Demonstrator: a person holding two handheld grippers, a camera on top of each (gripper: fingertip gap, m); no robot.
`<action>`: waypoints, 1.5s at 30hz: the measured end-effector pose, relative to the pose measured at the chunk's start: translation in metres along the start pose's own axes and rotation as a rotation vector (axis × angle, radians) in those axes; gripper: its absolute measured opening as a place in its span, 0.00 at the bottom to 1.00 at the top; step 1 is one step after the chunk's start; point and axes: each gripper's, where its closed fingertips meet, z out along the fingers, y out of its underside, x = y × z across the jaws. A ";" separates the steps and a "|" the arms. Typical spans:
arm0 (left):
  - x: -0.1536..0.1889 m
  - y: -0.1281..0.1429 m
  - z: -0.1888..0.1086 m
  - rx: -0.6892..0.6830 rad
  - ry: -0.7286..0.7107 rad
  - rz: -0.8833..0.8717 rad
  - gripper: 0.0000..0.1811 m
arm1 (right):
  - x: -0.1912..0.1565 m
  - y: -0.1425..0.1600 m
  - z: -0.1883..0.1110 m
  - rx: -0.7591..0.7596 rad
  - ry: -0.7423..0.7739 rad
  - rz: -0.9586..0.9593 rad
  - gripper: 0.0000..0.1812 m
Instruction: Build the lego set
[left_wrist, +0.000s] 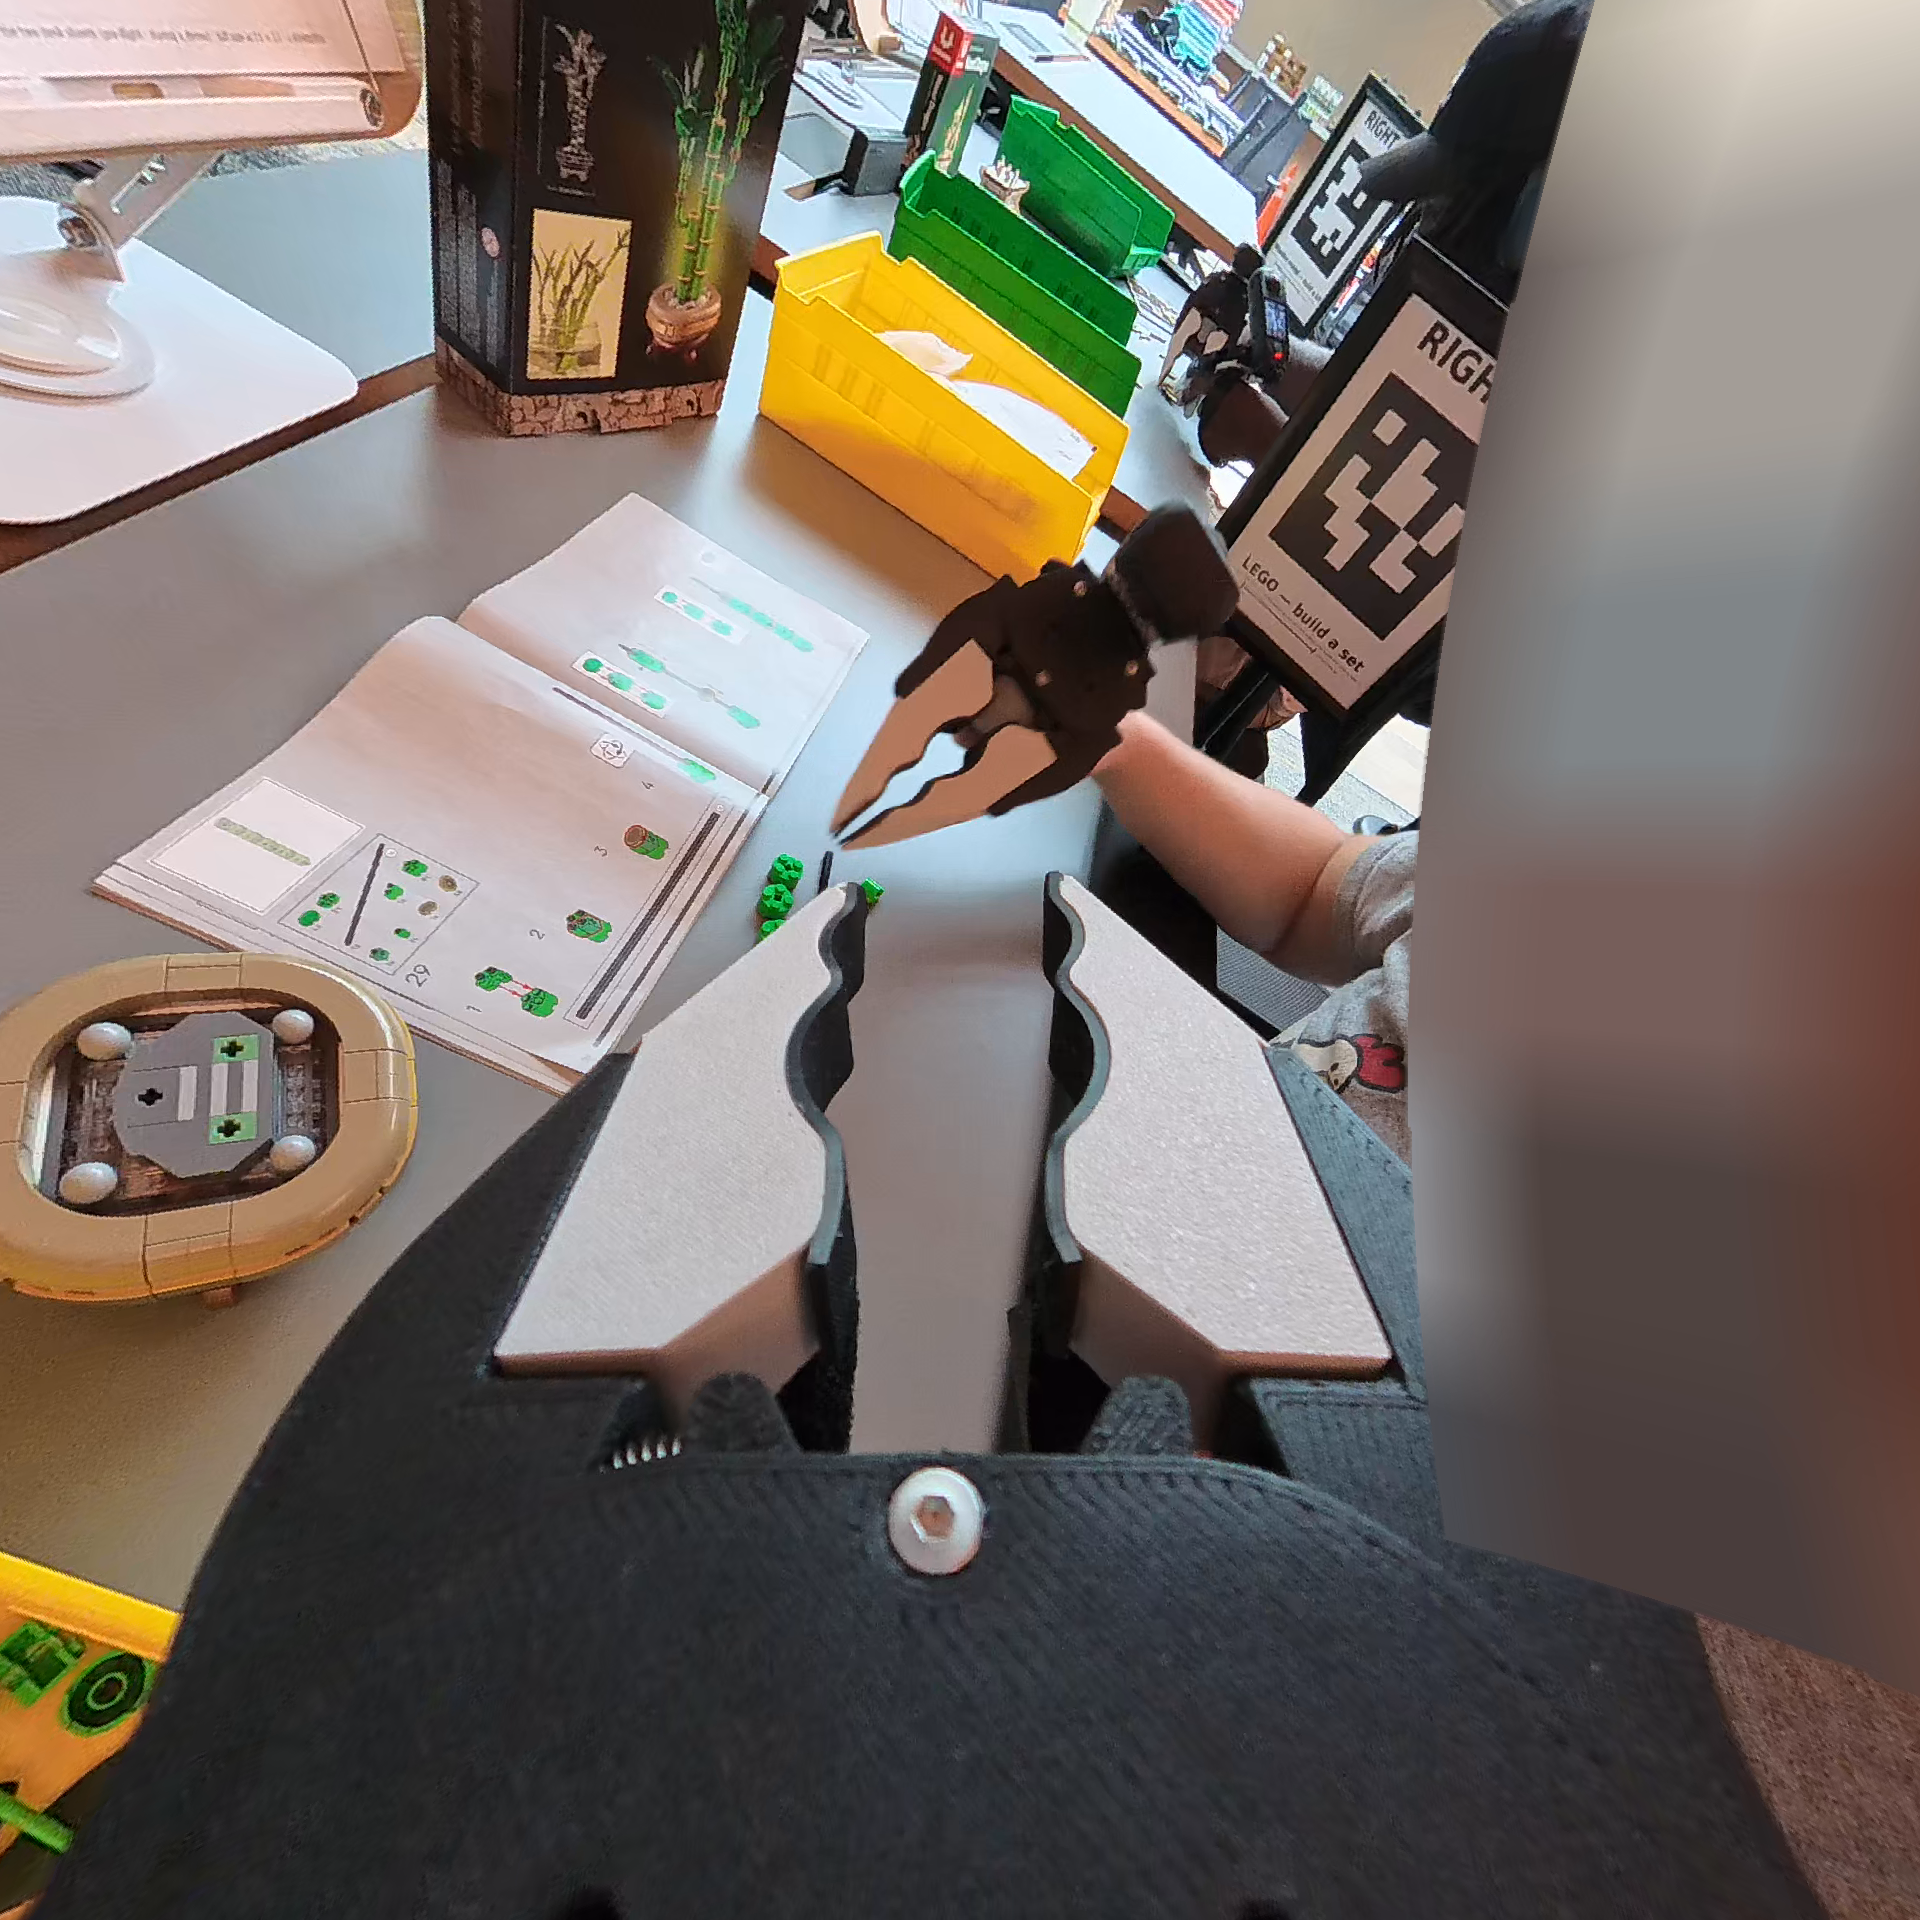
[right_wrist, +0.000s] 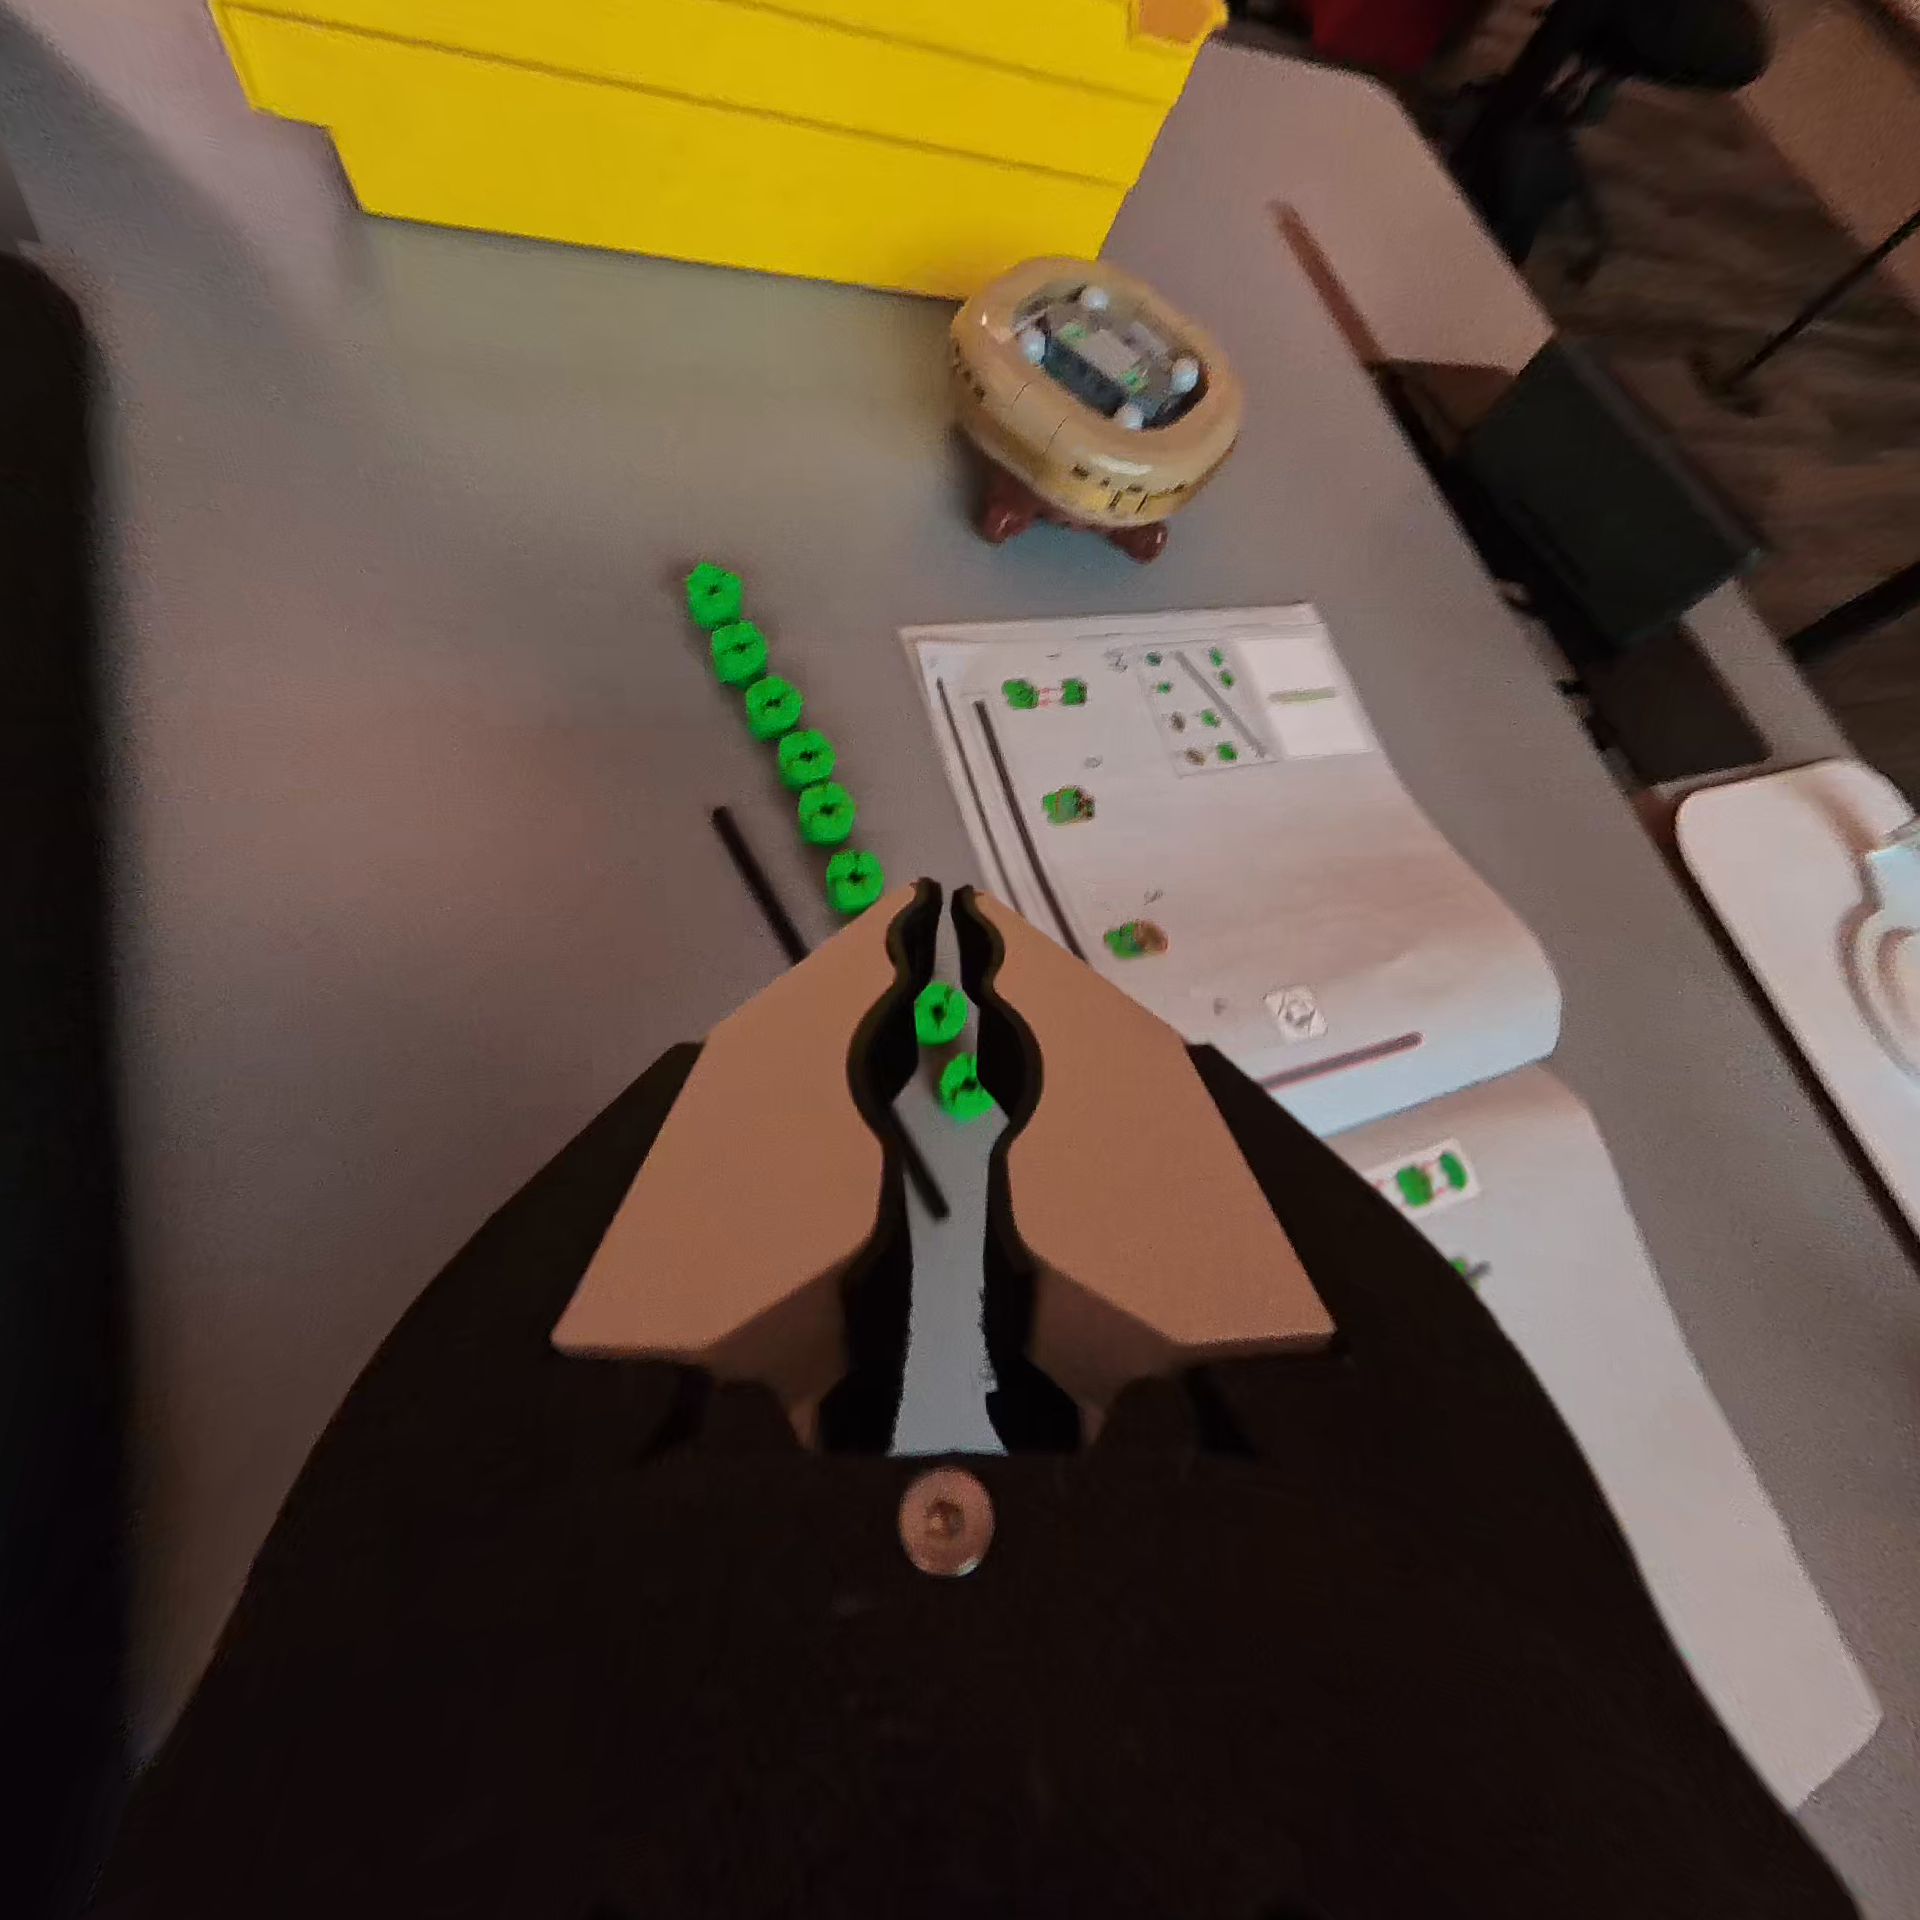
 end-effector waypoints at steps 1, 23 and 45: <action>0.000 0.000 0.000 -0.002 0.000 -0.001 0.18 | -0.002 0.008 -0.004 -0.016 -0.020 0.010 0.01; -0.006 -0.002 -0.005 0.005 -0.027 -0.004 0.18 | -0.016 0.024 0.022 -0.001 -0.123 0.027 0.00; -0.105 -0.024 -0.214 0.211 -0.999 0.281 0.22 | 0.062 -0.018 -0.017 0.351 0.342 0.122 0.05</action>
